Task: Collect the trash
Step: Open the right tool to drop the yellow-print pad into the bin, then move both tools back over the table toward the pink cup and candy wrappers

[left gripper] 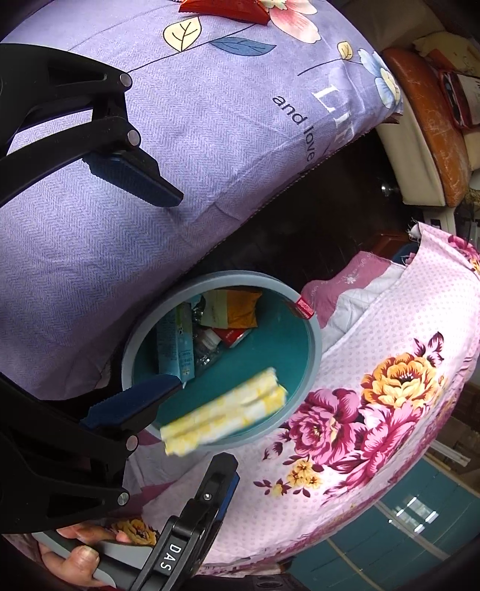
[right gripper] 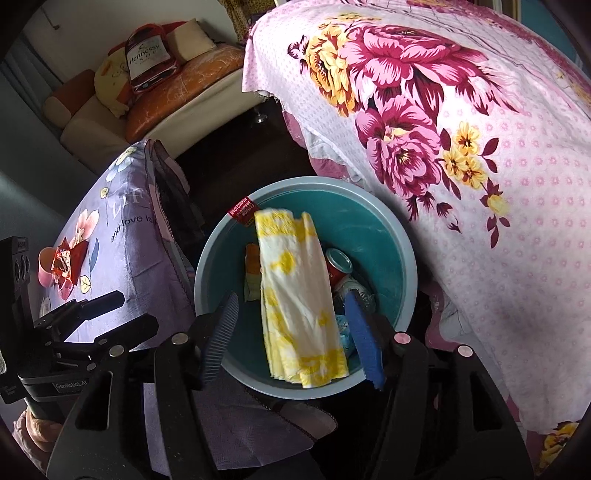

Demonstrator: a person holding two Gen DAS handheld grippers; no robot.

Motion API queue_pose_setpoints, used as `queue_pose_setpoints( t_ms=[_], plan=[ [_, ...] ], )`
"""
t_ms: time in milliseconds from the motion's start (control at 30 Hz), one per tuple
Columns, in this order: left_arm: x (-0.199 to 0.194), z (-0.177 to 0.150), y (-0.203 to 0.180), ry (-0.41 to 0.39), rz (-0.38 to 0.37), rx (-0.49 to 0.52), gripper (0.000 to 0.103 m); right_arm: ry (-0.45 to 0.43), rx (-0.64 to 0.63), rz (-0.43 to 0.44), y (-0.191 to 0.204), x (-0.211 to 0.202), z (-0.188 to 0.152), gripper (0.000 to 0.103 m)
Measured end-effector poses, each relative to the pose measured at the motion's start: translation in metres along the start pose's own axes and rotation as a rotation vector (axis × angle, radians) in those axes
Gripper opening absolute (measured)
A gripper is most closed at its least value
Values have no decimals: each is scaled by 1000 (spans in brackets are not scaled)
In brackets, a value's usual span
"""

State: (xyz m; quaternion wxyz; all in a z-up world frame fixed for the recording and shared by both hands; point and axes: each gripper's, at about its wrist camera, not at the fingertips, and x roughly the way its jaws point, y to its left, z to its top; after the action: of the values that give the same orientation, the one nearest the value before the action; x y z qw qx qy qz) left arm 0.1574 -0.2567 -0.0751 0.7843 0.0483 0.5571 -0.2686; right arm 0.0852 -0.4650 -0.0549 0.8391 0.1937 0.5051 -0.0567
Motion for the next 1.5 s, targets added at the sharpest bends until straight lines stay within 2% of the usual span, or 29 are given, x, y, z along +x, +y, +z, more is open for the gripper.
queue_pose_setpoints(
  t_ms=[100,200,600,767,933,1067,1200,1333,1500],
  plan=[
    [-5,-4,11,-3,5,-21,93,6,2,7,6,0,1,70],
    [-11,-9,22,-11,9,-42,93,9,-3,11,14,0,1,73],
    [-42,-28,60,-59,35,-105,95,34,-51,30,55,1,-4,78],
    [-54,-38,83,-77,41,-152,96,47,-85,35,77,2,-5,78],
    [-67,-49,112,-93,47,-205,96,60,-136,38,106,6,-4,83],
    [-81,-58,141,-114,82,-237,96,78,-208,44,140,12,-1,83],
    [-98,-69,185,-147,102,-317,96,95,-348,35,188,22,4,83],
    [-115,-78,230,-177,122,-404,96,117,-466,63,238,35,11,83],
    [-132,-84,269,-202,160,-450,96,157,-602,103,299,56,16,83]
  ],
)
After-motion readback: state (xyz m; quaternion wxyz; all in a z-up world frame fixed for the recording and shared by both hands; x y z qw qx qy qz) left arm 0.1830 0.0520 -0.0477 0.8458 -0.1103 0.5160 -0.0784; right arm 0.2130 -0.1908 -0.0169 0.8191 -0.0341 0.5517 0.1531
